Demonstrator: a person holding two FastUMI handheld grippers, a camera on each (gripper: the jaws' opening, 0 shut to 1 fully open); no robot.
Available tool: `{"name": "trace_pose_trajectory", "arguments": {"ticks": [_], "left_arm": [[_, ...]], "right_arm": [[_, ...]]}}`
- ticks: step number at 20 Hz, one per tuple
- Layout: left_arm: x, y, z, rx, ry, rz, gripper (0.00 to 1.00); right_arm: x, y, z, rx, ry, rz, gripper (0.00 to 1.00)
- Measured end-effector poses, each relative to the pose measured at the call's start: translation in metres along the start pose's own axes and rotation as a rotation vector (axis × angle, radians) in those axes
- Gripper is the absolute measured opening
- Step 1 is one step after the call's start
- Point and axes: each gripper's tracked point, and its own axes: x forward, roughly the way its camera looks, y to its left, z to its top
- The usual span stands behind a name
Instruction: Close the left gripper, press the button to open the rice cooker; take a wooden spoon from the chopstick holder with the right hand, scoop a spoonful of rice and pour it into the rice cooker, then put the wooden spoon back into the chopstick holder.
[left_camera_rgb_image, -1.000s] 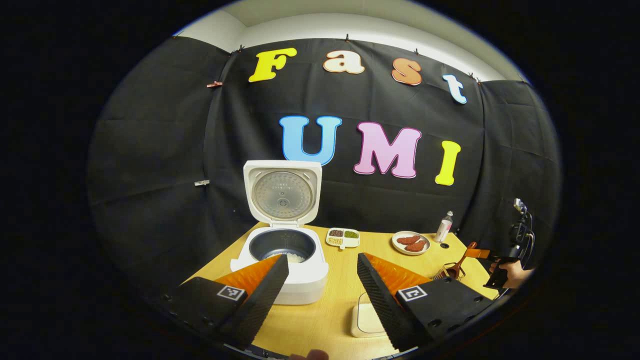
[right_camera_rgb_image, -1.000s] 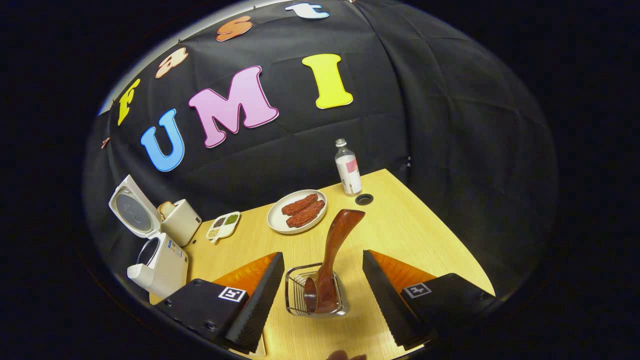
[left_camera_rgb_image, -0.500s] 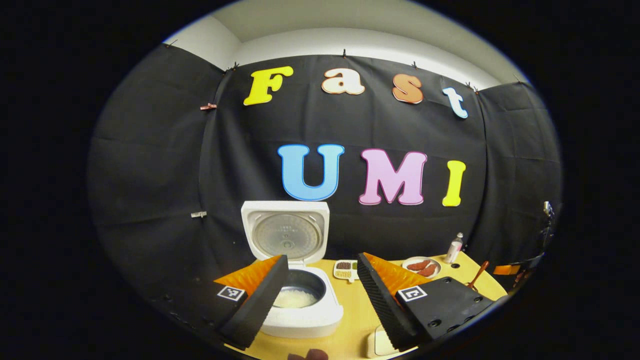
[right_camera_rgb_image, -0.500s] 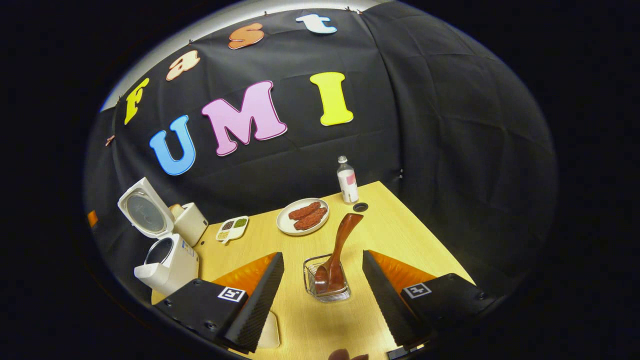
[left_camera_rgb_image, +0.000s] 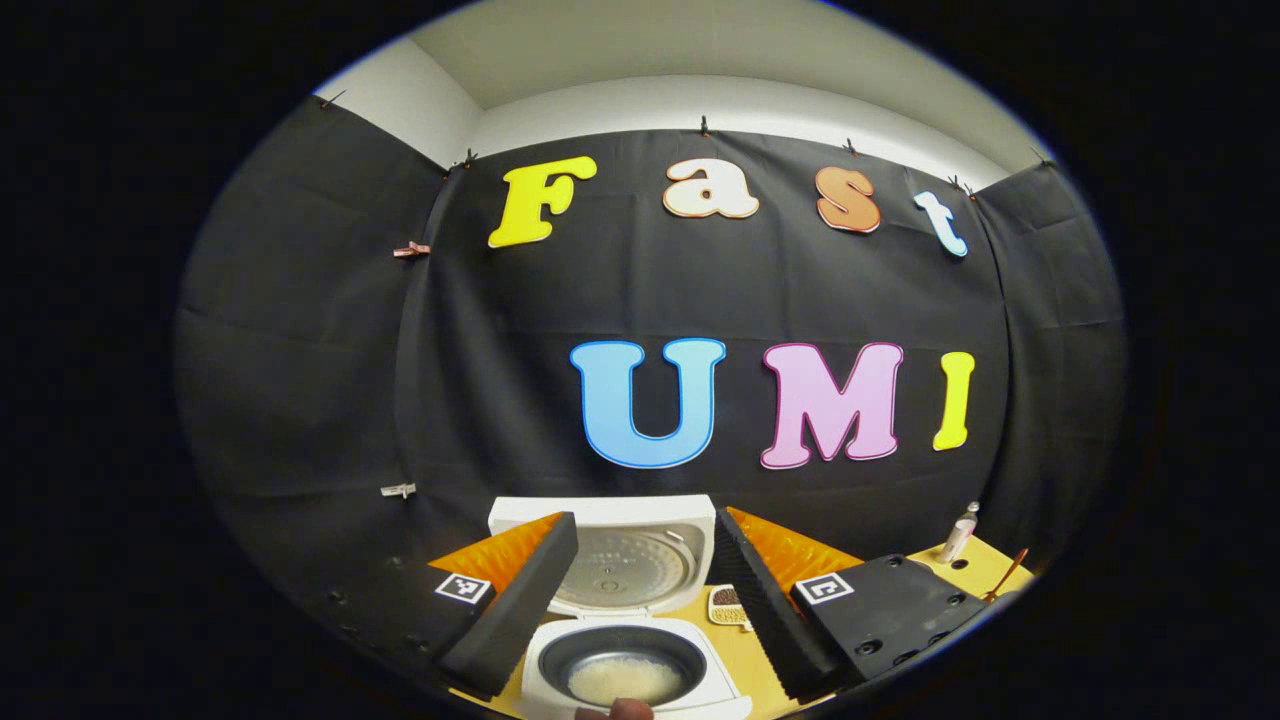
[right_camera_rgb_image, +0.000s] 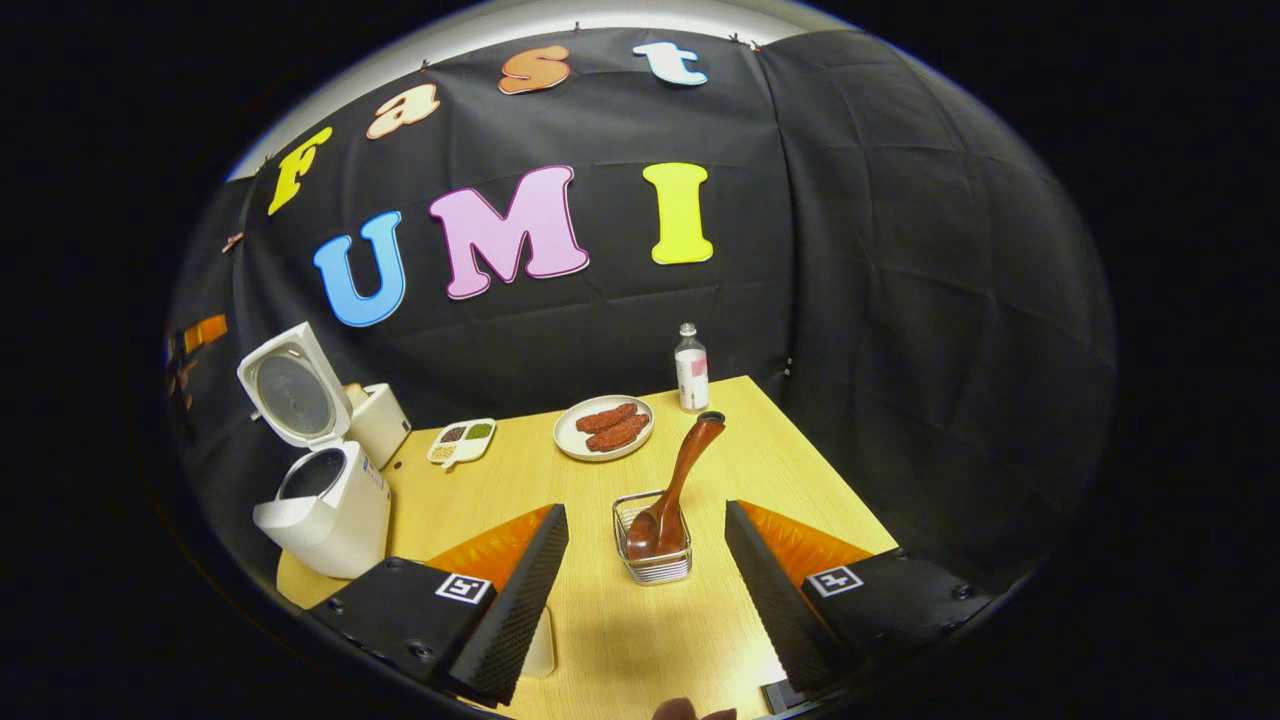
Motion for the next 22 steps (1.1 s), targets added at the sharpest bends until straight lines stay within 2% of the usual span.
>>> {"name": "trace_pose_trajectory", "arguments": {"ticks": [5, 10, 11, 12, 14, 19, 22], "left_arm": [[0.059, 0.014, -0.001, 0.049, -0.001, 0.015, 0.95], [0.110, 0.034, -0.014, 0.023, 0.027, 0.057, 0.93], [0.120, 0.039, -0.019, 0.015, 0.037, 0.067, 0.96], [0.128, 0.044, -0.022, 0.006, 0.042, 0.074, 0.93], [0.143, 0.049, -0.032, -0.008, 0.065, 0.079, 0.93], [0.159, 0.050, -0.066, -0.008, 0.155, 0.080, 0.93], [0.151, 0.046, -0.069, 0.019, 0.155, 0.092, 0.98]], "right_arm": [[-0.012, 0.007, -0.003, -0.021, -0.002, -0.031, 0.98], [-0.019, 0.003, -0.006, -0.034, -0.002, -0.080, 0.98], [-0.021, 0.002, -0.007, -0.030, 0.000, -0.091, 0.98], [-0.022, 0.000, -0.008, -0.024, 0.001, -0.100, 0.98], [-0.025, -0.003, -0.009, -0.018, 0.003, -0.118, 0.98], [-0.028, -0.002, -0.014, -0.020, 0.013, -0.137, 0.99], [-0.026, 0.005, -0.016, -0.028, 0.018, -0.123, 0.99]]}}
